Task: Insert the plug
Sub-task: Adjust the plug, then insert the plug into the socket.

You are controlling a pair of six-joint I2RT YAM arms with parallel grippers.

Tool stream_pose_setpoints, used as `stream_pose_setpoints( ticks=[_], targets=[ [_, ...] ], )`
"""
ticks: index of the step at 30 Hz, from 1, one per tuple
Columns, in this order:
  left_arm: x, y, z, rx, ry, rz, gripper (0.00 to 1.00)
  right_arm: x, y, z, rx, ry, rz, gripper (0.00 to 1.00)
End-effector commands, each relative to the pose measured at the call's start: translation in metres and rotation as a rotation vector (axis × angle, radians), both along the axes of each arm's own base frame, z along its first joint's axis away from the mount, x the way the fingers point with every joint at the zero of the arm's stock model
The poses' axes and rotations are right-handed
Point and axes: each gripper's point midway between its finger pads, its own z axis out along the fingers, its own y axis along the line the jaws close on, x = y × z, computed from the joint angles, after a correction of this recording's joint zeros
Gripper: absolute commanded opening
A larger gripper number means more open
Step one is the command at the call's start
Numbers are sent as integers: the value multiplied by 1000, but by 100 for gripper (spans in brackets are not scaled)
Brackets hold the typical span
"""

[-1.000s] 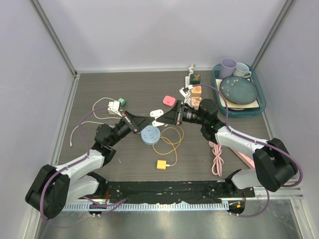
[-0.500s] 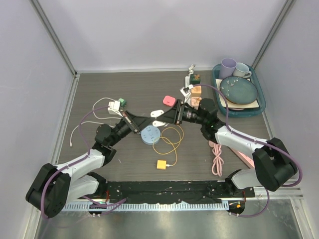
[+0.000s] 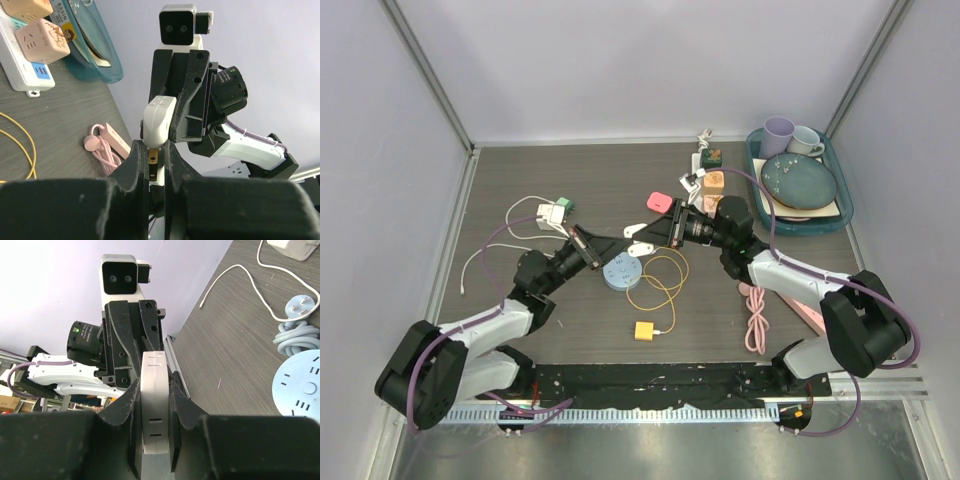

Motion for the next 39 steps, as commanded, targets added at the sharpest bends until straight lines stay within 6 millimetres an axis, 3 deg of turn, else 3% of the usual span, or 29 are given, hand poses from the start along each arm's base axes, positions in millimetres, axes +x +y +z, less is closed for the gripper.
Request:
stream_pose_setpoints(
  ticks=[1,4,5,7,8,9,12,17,21,22,24,25,29,37,39],
  targets=[
    [6,4,-2,31,-45,50,22,4,0,22,11,-86,2,1],
    [10,6,-18,116,-31,79,57,11,-1,14,-77,-109,-24,1],
    [13,10,-16,149,-64,109,61,16,-2,9,-114,-114,-38,1],
    [17,15,-35,238,-19,141,71,24,-6,-5,-242,-129,-47,1],
    [23,22,-28,260,-35,197,75,32,-9,-10,-293,-134,-84,1],
    [24,28,-47,345,-10,217,79,38,-13,-16,-352,-179,-90,1],
    [35,52,-63,475,25,343,89,45,-25,-47,-544,-126,-92,1],
    [44,83,-104,636,174,479,88,66,-34,-73,-753,-114,-102,1],
    [49,87,-135,739,291,483,86,67,-40,-99,-940,-100,-59,1],
    [50,88,-140,754,308,482,85,70,-35,-96,-953,-125,-53,1],
    [50,88,-146,788,342,472,83,67,-32,-111,-1013,-114,-32,1],
    [47,88,-155,816,368,455,82,71,-28,-107,-1020,-137,-30,1],
    [45,89,-165,840,402,450,75,67,-16,-122,-1109,-145,17,1],
    [39,84,-176,866,430,419,69,56,8,-132,-1223,-204,60,1],
    [37,81,-182,868,450,400,69,58,7,-133,-1274,-223,43,1]
  ],
)
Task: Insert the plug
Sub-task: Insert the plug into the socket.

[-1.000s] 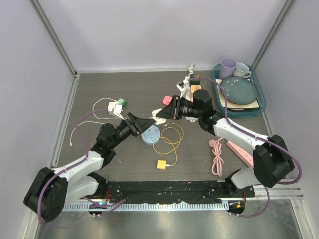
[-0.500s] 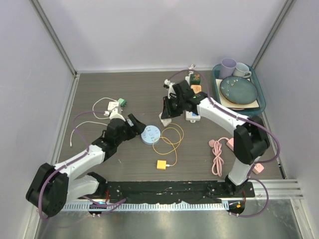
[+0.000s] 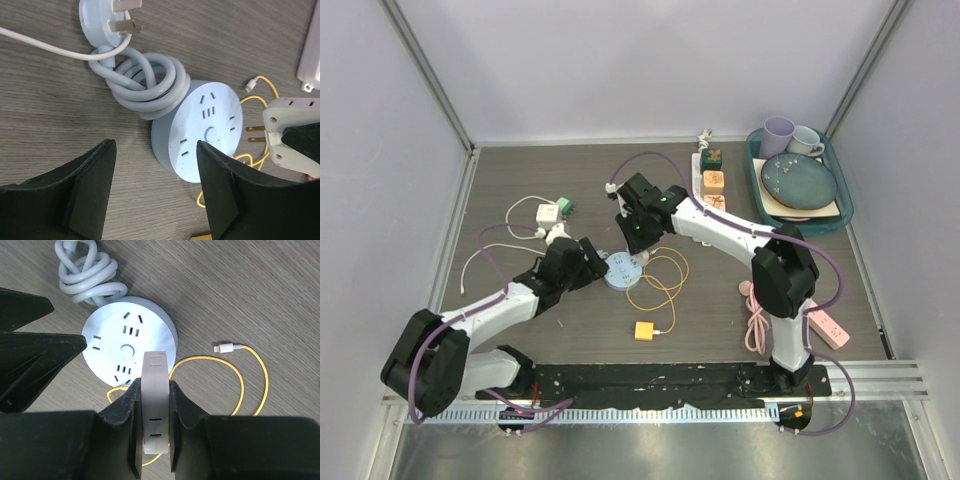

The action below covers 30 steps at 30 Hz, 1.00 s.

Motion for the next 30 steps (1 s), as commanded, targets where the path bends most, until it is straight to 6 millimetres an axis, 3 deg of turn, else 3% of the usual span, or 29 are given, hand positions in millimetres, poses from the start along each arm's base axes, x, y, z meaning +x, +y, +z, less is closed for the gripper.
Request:
stream_pose_setpoints(
  ticks=[1,13,20,30],
  targets=[
    [6,-8,2,-4,13,-9,69,5,-1,5,-104,-69,6,1],
    [3,-17,-15,-35,78,-20,64,6,-3,-6,-186,-108,-25,1],
    [2,-20,-11,-56,74,-26,64,14,2,5,-152,-153,-52,1],
    [3,-25,-5,-85,69,-32,65,15,13,6,-112,-164,-53,1]
  ],
)
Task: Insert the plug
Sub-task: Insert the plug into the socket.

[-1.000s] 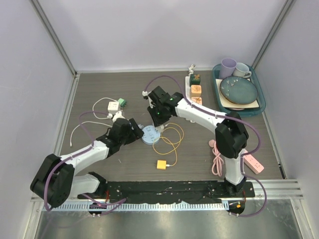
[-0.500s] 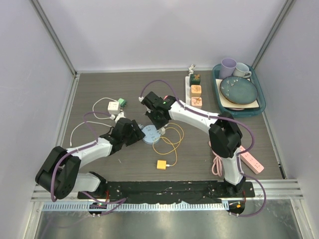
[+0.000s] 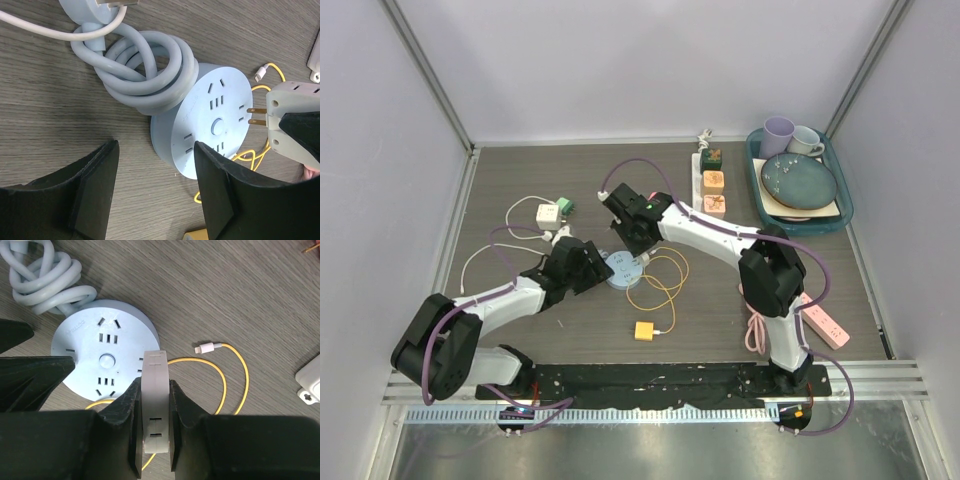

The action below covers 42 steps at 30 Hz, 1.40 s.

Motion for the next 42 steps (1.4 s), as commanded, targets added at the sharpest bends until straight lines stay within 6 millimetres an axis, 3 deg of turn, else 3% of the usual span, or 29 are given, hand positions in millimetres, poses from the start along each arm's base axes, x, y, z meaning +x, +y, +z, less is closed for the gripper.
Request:
stream_pose_setpoints(
  ticks=[1,31,42],
  targets=[
    [11,-11,18,-46,-44,-5,65,9,17,23,74,-67,-7,1],
    [13,-20,21,-90,-37,-13,64,3,14,-3,21,-34,-12,1],
    [11,-27,15,-128,-10,-20,57,-10,27,-5,44,0,15,1]
  ],
)
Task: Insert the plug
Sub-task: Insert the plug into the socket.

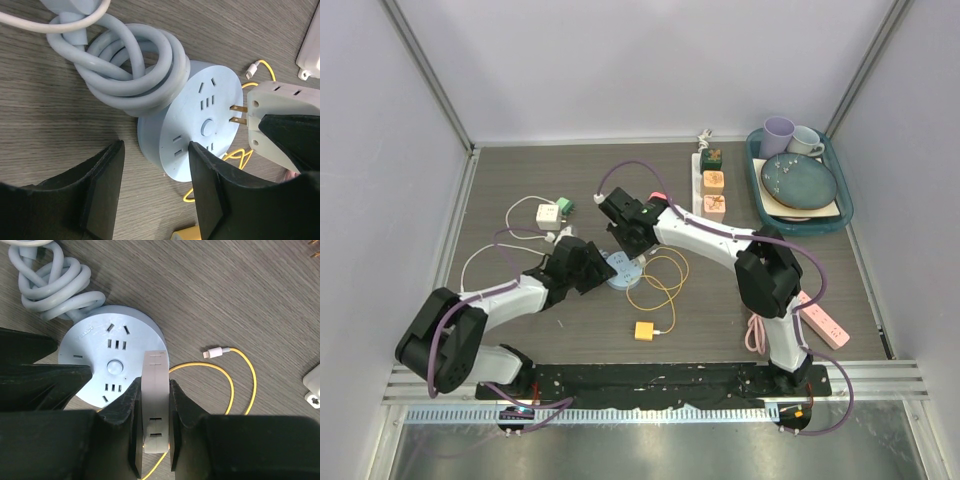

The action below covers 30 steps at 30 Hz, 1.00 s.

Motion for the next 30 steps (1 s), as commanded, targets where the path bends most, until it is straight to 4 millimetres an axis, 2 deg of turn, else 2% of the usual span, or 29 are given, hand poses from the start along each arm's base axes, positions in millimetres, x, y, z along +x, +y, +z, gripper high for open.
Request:
stream_pose_setpoints(
  ticks=[1,9,15,30],
  targets=[
    [11,-17,16,-74,-35,-16,57,-8,15,-3,33,19,15,1],
    [9,-16,6,-82,-12,2,50,-12,6,-17,12,46,-1,1],
    [7,-14,4,-82,-5,12,44,-13,-11,-32,-14,59,-26,1],
    [6,-14,5,-85,-5,16,41,-29,-41,-78,-110,118,-29,1]
  ],
)
